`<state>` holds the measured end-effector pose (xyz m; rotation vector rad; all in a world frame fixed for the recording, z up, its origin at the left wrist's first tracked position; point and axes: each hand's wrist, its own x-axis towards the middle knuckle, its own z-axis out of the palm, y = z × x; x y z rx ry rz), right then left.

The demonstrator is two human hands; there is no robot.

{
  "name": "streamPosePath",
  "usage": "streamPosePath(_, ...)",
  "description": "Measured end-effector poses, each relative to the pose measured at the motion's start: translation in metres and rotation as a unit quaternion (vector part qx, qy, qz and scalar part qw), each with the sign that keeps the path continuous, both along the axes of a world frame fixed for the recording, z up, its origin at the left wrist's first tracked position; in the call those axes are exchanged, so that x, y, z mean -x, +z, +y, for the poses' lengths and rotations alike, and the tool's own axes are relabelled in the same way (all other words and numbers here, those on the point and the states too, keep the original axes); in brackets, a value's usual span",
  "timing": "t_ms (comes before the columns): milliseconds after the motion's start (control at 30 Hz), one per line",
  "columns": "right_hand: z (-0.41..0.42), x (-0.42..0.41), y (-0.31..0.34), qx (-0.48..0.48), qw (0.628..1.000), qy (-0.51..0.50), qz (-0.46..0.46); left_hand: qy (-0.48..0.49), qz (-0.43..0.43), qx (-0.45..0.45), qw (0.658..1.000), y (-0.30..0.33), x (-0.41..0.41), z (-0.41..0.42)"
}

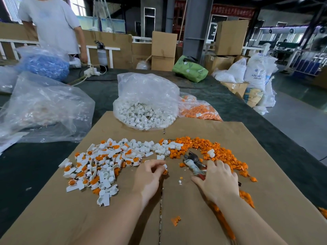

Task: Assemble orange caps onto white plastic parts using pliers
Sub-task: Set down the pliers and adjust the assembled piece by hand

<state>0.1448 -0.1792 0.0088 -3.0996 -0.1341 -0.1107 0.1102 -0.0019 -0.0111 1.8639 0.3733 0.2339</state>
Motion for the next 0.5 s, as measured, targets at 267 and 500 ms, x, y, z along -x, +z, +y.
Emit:
streamPosePath(267, 0.031, 0.018, -0.013, -0.166, 0.952, 0.212, -0.148, -0.034, -0.02, -0.03, 0.999, 0.0, 0.001, 0.002)
streamPosePath(500, 0.051, 0.025, -0.023, -0.287, 0.908, 0.236, -0.193, -0.087, -0.04, -0.044, 0.994, -0.001, 0.012, 0.006)
